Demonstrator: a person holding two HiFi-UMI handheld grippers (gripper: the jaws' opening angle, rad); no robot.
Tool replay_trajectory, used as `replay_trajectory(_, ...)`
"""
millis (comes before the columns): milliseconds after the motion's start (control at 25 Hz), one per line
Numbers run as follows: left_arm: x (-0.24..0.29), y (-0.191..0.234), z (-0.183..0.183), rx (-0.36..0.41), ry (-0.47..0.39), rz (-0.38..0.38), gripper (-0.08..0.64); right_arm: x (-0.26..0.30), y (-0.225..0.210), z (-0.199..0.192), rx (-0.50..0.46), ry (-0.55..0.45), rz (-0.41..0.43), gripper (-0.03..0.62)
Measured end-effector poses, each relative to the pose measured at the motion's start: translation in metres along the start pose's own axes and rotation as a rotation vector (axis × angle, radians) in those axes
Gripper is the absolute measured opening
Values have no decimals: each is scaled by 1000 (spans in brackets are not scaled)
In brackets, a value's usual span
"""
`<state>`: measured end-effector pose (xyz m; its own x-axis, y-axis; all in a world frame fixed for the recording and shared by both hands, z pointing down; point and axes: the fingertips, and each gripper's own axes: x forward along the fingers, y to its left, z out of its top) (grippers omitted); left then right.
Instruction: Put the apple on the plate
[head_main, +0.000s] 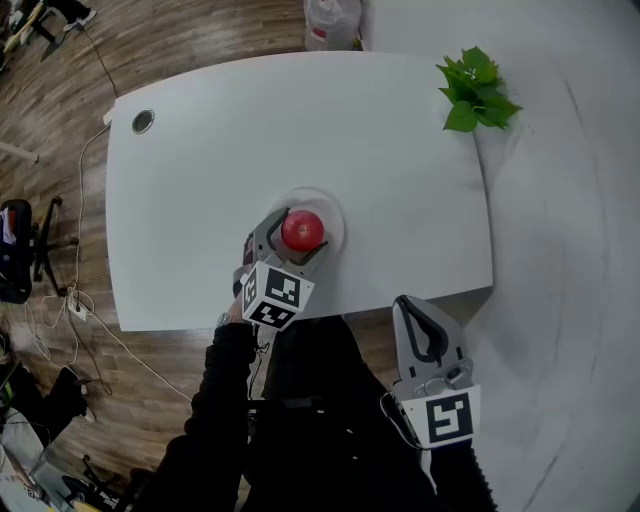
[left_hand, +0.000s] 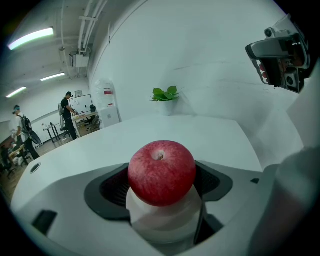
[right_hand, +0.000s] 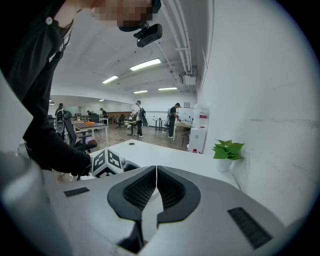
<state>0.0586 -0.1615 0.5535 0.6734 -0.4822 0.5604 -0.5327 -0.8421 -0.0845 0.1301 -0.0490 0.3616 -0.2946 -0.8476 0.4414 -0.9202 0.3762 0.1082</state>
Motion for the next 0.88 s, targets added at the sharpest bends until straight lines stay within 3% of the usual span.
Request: replay_trajectory(880,-10,0,10,-12,-53,9,373,1,5,3,-13,-15,19,42)
